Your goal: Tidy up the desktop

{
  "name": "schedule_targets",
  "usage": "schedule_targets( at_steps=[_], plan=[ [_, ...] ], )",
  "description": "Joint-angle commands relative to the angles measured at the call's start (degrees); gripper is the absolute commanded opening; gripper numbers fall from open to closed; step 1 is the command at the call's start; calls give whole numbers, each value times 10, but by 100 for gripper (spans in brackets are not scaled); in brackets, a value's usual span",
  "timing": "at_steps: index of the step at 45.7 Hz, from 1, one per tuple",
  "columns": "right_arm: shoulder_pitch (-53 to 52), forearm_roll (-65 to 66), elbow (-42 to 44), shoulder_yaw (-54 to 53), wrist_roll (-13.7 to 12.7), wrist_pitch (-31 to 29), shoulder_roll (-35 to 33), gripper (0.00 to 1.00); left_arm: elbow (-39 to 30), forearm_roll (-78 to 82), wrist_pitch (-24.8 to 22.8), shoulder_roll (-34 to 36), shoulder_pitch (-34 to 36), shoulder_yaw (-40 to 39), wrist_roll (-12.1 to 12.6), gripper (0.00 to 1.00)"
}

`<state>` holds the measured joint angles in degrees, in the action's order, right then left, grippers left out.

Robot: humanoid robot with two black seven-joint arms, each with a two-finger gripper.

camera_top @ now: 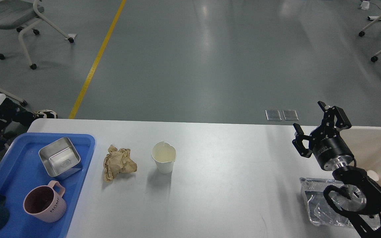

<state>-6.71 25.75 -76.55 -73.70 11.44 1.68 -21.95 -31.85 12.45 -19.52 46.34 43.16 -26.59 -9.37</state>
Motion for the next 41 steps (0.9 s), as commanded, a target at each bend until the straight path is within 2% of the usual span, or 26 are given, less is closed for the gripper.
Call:
schedule_targets(
  at_steps=[1,8,19,22,25,29,33,41],
  plan=[
    [0,0,0,1,0,1,-5,100,-17,-63,1,-12,-15,-60,0,96],
    [1,0,0,1,0,1,-22,100,-108,-82,17,-19,-51,-111,0,96],
    [2,-1,0,1,-1,2,-30,100,-257,-83,111,-35,-93,-142,-6,96],
    [2,-1,0,1,-1,2,-33,100,-302,-84,127,-51,-119,-181,-4,96],
    [2,-1,-1,1,-1,2,-36,100,-360,-83,167,-77,-156,-247,1,96],
    [3,-1,-3,1,-3,2,-43,100,-415,-76,221,-116,-206,-295,-2,96],
    [3,-1,-4,3,-5,4,-66,100,-446,-67,243,-150,-255,-319,-4,96],
    [-1,-1,-11,38,-14,3,-129,100,-468,-22,242,-221,-336,-402,-7,96]
  ],
)
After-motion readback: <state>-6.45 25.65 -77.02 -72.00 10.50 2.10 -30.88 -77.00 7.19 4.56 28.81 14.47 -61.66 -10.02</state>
